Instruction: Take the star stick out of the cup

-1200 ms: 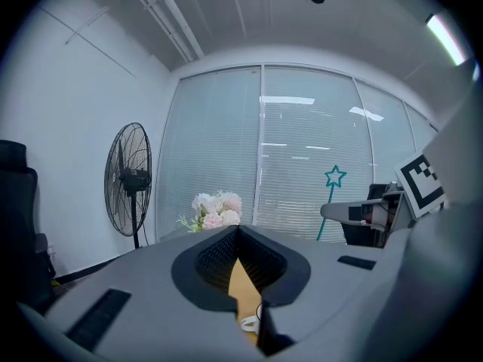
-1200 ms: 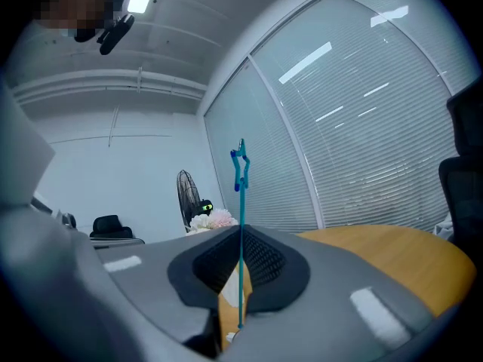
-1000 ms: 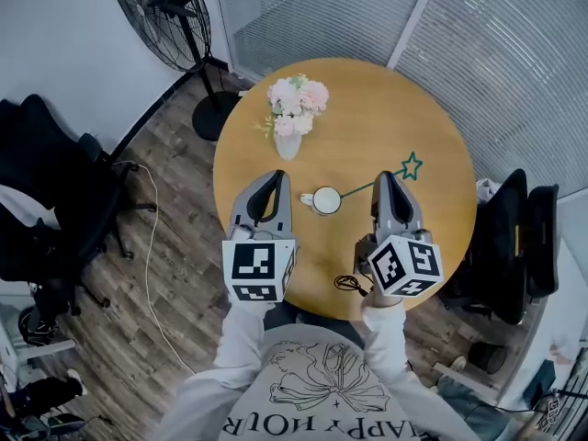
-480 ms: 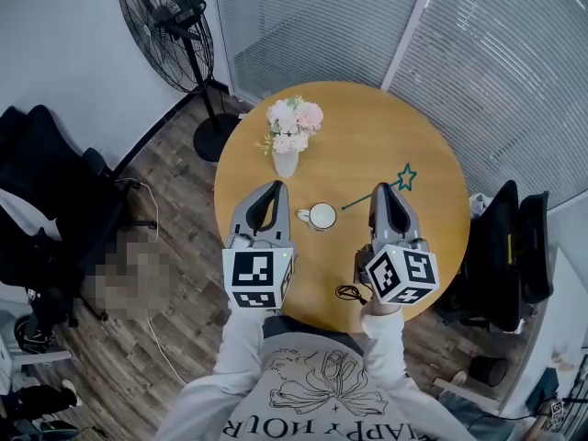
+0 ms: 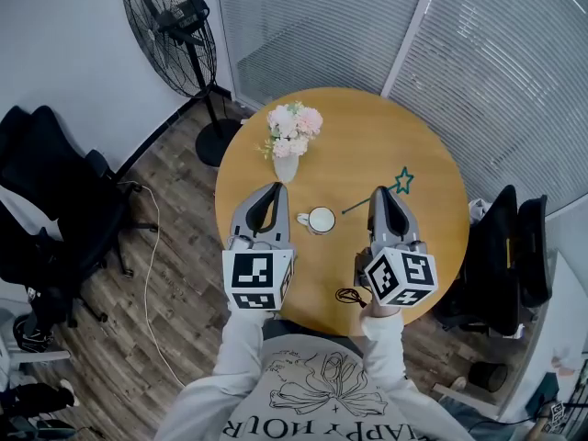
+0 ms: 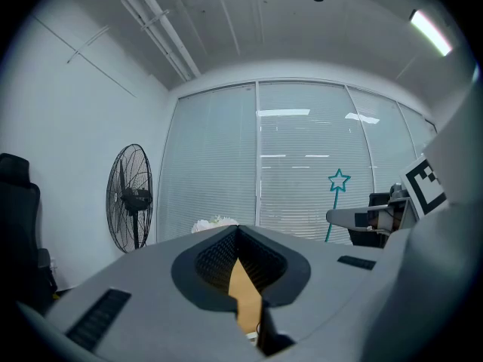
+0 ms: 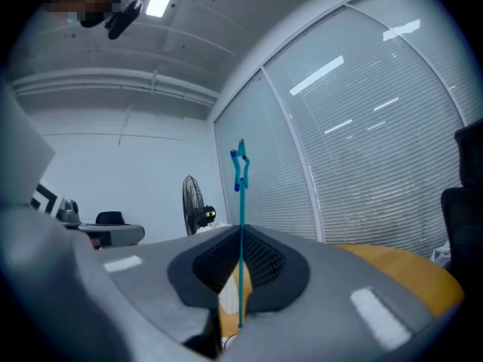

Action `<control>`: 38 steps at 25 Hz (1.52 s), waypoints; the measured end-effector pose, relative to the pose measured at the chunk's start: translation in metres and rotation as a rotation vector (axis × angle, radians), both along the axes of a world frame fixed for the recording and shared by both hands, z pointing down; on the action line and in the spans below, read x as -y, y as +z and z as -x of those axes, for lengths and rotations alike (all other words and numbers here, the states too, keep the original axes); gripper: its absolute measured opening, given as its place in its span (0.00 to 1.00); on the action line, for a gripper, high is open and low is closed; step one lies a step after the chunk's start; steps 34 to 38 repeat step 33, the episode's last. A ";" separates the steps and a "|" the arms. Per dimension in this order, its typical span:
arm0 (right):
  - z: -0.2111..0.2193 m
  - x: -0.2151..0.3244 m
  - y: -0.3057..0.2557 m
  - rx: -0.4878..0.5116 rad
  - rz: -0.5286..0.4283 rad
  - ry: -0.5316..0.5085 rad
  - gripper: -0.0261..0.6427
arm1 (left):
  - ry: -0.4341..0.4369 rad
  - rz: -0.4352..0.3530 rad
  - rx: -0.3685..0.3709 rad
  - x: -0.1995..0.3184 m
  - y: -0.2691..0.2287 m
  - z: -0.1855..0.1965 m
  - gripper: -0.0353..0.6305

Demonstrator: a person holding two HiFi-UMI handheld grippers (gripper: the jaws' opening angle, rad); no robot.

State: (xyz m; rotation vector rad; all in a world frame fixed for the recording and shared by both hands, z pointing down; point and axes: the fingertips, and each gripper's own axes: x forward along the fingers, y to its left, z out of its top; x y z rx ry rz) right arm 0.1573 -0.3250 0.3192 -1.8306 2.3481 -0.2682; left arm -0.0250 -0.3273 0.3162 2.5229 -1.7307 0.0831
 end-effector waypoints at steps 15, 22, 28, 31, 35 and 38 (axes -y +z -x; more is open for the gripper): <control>-0.002 -0.001 0.000 0.008 0.003 -0.009 0.06 | -0.014 0.010 0.008 -0.004 0.001 -0.001 0.06; -0.001 -0.002 0.001 0.006 0.007 -0.012 0.06 | -0.012 0.005 0.008 -0.005 0.000 -0.001 0.06; -0.001 -0.002 0.000 0.003 0.008 -0.017 0.06 | -0.008 0.006 0.009 -0.005 0.000 -0.001 0.06; -0.001 -0.002 0.001 0.002 0.008 -0.020 0.07 | -0.007 0.004 0.012 -0.005 -0.001 -0.001 0.06; -0.001 -0.001 0.001 0.001 0.008 -0.023 0.06 | -0.010 0.007 0.013 -0.004 0.001 -0.001 0.06; -0.001 -0.001 0.001 0.001 0.008 -0.023 0.06 | -0.010 0.007 0.013 -0.004 0.001 -0.001 0.06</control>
